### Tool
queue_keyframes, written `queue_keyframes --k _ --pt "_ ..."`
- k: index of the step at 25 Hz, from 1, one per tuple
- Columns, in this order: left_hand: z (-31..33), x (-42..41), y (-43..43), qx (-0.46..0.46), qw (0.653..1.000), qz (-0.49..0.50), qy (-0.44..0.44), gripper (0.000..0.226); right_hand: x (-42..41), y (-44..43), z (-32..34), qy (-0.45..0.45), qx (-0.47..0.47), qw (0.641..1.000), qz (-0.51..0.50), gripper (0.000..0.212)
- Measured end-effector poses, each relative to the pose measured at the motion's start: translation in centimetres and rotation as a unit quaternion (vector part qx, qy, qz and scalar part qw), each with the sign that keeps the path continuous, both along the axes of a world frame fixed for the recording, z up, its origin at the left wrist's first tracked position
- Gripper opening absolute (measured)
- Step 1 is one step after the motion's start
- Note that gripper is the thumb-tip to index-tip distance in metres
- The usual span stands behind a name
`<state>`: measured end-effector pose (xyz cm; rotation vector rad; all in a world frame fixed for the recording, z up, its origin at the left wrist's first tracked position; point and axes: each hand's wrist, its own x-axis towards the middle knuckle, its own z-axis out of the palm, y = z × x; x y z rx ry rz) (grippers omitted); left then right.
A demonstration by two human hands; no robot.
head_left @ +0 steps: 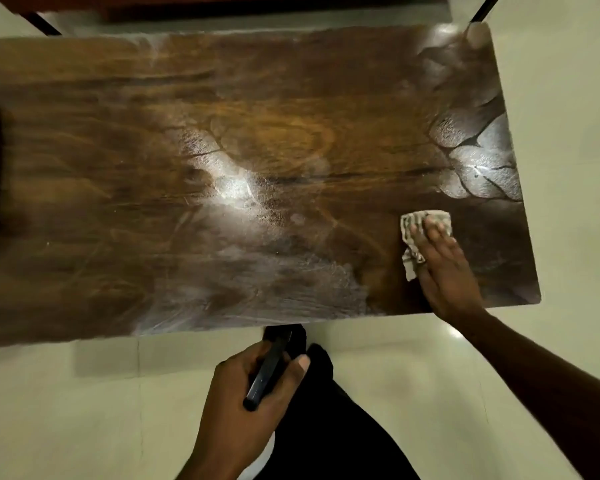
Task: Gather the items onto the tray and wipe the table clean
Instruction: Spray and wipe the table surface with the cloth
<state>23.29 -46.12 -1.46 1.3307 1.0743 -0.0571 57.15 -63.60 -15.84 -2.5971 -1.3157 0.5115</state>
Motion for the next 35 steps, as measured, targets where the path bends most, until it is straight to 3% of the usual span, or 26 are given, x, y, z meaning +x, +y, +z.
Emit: queue_keyframes --k 2,4,5,7,9,10,11,13,15,17,19,21,24,26,28,30,33,35 --pt "-0.6 -0.8 -1.0 0.015 1.0 -0.006 0.023 0.049 -4.6 3.6 -0.8 0.005 0.04 0.971 -0.234 0.073" --pt "-1.3 -1.2 -1.5 0.044 0.998 -0.013 0.052 0.052 -9.8 7.4 -1.0 0.024 0.059 0.952 -0.3 0.074" --pt "-1.4 -1.3 -1.7 0.054 0.997 -0.013 0.062 0.052 -12.1 8.1 -0.8 0.038 0.052 0.965 -0.253 0.073" --pt "-1.5 -1.6 -1.8 0.043 0.997 0.014 0.057 0.053 -14.8 6.6 -0.3 0.031 0.01 0.999 -0.027 0.07" --pt "-1.2 -2.1 -1.9 0.024 0.998 0.037 0.047 0.052 -13.2 2.9 0.2 0.013 -0.017 0.975 0.219 0.069" --pt "-1.0 -2.4 -1.9 0.023 0.998 0.036 0.044 0.046 -11.4 0.9 0.1 0.004 -0.018 0.961 0.275 0.069" --pt "-0.8 -2.8 -1.8 0.027 0.998 0.027 0.042 0.039 -9.9 -0.8 -0.2 -0.004 -0.014 0.967 0.253 0.068" --pt "-0.5 -3.3 -1.3 0.036 0.999 0.019 0.033 0.033 -8.2 -2.8 -0.6 -0.008 0.02 1.0 0.022 0.066" --pt "-0.3 -3.3 -0.7 0.039 0.999 0.026 0.024 0.032 -10.3 -0.8 -0.7 -0.01 0.054 0.967 -0.251 0.067" --pt "-0.2 -3.1 -0.1 0.043 0.999 0.027 0.02 0.028 -15.3 4.8 -0.4 -0.014 0.044 0.937 -0.347 0.072" --pt "0.1 -2.9 0.6 0.049 0.998 0.028 0.021 0.024 -21.4 10.3 0.1 0.017 0.017 0.966 -0.259 0.077" --pt "0.3 -2.8 1.6 0.051 0.998 0.033 0.024 0.019 -26.5 13.9 0.2 0.058 -0.018 0.997 -0.05 0.076" --pt "0.6 -3.0 3.2 0.046 0.998 0.048 0.018 0.014 -26.5 13.9 -0.4 0.056 -0.012 0.956 0.286 0.067" --pt "0.6 -3.2 4.3 0.03 0.998 0.05 0.007 0.017 -21.3 12.0 -0.7 0.02 0.016 0.936 0.352 0.069" --pt "0.6 -3.4 5.3 0.025 0.999 0.045 0.0 0.02 -14.4 9.9 -0.8 0.0 0.011 0.972 0.234 0.071" --pt "0.6 -3.4 6.3 0.03 0.998 0.047 0.001 0.02 -8.0 8.8 -0.4 -0.016 0.005 0.999 0.03 0.071" --pt "0.5 -3.1 7.5 0.027 0.997 0.066 -0.001 0.032 -5.9 12.8 -0.2 -0.023 0.01 0.963 -0.269 0.074" --pt "0.5 -2.6 8.1 0.023 0.997 0.071 0.003 0.04 -9.7 17.9 0.0 -0.019 0.0 0.949 -0.314 0.076"
